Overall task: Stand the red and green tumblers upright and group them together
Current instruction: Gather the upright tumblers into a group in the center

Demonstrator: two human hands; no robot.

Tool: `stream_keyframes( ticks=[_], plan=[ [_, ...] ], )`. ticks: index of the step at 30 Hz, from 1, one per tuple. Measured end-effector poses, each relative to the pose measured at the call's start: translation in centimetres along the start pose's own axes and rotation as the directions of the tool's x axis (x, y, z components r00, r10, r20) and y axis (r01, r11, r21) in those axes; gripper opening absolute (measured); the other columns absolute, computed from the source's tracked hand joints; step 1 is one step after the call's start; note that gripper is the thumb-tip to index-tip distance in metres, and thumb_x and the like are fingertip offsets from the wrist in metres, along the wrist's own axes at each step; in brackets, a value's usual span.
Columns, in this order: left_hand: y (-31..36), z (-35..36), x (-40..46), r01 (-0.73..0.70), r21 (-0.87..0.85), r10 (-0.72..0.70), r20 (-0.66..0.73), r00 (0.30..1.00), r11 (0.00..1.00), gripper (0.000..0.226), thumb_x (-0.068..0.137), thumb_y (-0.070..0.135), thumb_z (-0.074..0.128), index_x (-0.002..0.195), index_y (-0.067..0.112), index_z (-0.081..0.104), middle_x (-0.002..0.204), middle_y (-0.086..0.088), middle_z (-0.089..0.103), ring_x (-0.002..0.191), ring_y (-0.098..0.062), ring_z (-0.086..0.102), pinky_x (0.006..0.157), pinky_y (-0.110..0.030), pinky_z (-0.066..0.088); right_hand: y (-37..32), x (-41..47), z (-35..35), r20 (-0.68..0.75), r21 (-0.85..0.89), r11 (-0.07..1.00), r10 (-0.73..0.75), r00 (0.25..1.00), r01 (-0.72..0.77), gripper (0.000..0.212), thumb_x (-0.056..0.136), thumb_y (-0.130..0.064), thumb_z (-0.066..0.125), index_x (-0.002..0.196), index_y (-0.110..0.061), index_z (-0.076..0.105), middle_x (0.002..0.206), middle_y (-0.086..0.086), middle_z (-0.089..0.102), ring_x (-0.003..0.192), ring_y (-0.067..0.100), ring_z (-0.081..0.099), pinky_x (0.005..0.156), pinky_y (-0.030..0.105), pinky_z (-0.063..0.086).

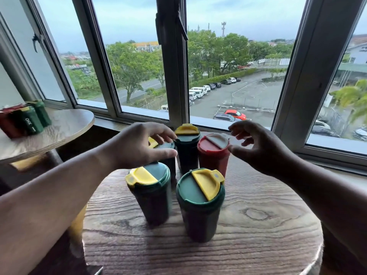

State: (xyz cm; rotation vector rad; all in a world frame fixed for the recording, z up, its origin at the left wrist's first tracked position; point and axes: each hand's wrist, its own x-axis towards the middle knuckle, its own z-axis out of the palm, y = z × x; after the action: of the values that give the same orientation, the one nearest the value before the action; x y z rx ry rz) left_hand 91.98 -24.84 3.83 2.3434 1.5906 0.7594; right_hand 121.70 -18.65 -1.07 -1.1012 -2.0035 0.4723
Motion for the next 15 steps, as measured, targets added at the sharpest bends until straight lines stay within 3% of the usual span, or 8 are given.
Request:
stream_keyframes(
  ticks=[3,5,8,11,15],
  plan=[
    [-0.7,0.0,-2.7,0.069,-0.036,-0.070,-0.019,0.997,0.997,0.032,0.078,0.036,0.081,0.108,0.036,0.071,0.098,0.018,0.069,0.093,0.006,0.061,0.072,-0.012,0.044,-1.8,-0.9,-0.2,0.216,0.096,0.995,-0.032,0.976,0.012,0.048,0.062,-0.063,0.072,0.104,-0.039,0.064,0.102,-0.012,0.069,0.094,0.010,0.067,0.085,0.045,0.056],
    [-1.3,0.2,-4.0,0.111,-0.040,-0.111,0.018,0.994,0.993,0.042,0.075,0.041,0.082,0.114,0.038,0.068,0.107,0.019,0.066,0.101,0.007,0.058,0.076,-0.013,0.042,-2.7,-1.5,0.2,0.419,0.107,0.994,-0.073,0.905,0.031,0.059,0.060,-0.072,0.073,0.112,-0.046,0.060,0.111,-0.012,0.066,0.103,0.009,0.065,0.091,0.043,0.055],
    [-2.3,0.5,-5.1,0.136,-0.015,-0.134,0.089,0.987,0.991,0.068,0.062,0.067,0.080,0.123,0.044,0.062,0.120,0.020,0.062,0.114,0.004,0.055,0.083,-0.014,0.042,-3.5,-2.1,1.1,0.614,0.122,0.992,-0.090,0.784,0.018,0.079,0.053,-0.072,0.078,0.124,-0.059,0.046,0.128,-0.014,0.057,0.122,0.001,0.053,0.104,0.032,0.047],
    [-2.5,0.8,-6.0,0.150,-0.024,-0.148,0.088,0.985,0.988,0.081,0.052,0.076,0.076,0.126,0.048,0.058,0.124,0.023,0.059,0.117,0.009,0.051,0.085,-0.007,0.041,-4.2,-2.1,1.2,0.688,0.121,0.992,-0.108,0.718,0.033,0.094,0.053,-0.058,0.085,0.132,-0.063,0.034,0.137,-0.026,0.047,0.130,-0.008,0.042,0.106,0.018,0.040],
    [-2.2,1.4,-6.7,0.151,-0.030,-0.148,0.073,0.986,0.988,0.089,0.049,0.066,0.086,0.130,0.053,0.052,0.126,0.025,0.057,0.117,0.021,0.045,0.088,0.002,0.035,-4.6,-2.0,1.4,0.678,-0.053,0.971,-0.138,0.722,0.235,0.102,0.061,-0.059,0.083,0.145,-0.054,0.026,0.145,-0.033,0.038,0.128,-0.017,0.036,0.101,0.002,0.031]
  ],
)
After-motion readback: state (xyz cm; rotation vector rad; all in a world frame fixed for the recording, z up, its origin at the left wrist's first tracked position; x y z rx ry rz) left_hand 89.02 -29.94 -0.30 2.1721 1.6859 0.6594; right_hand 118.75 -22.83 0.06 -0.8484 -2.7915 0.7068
